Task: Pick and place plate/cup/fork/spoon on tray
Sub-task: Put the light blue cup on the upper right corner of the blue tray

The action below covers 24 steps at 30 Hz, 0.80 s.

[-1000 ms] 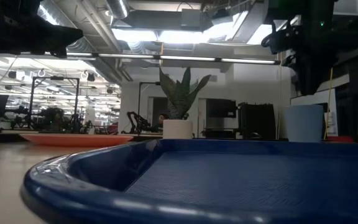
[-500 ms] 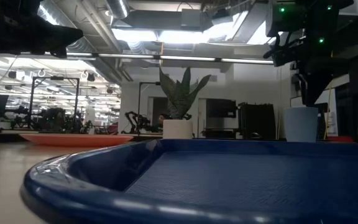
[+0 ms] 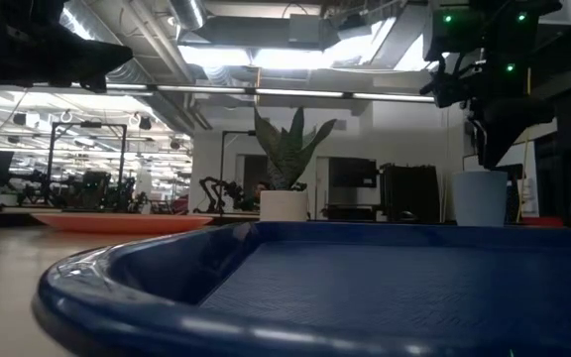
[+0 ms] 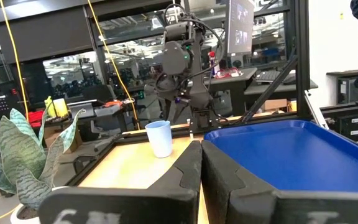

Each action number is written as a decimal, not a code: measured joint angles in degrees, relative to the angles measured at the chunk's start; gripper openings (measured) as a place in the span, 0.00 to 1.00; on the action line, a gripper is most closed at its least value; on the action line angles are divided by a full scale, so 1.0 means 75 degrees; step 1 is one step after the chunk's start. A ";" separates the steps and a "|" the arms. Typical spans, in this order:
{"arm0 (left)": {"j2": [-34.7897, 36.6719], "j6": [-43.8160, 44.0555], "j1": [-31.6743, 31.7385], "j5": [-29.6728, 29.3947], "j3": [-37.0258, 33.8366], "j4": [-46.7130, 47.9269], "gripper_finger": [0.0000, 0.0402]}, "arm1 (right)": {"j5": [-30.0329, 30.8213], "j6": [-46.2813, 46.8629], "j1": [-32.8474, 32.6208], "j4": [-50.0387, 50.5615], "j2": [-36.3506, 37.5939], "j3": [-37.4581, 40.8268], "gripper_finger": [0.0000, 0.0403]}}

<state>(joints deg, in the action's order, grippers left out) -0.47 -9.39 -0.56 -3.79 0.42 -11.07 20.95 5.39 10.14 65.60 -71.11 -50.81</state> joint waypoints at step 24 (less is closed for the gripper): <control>-0.0003 0.0038 -0.0002 -0.0013 0.0001 0.0216 0.00 | -0.0681 -0.0732 0.1325 -0.1457 -0.0006 0.1079 0.27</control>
<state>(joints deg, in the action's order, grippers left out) -0.49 -9.10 -0.58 -3.89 0.42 -9.45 15.84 -0.10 20.08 54.68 -71.16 -42.71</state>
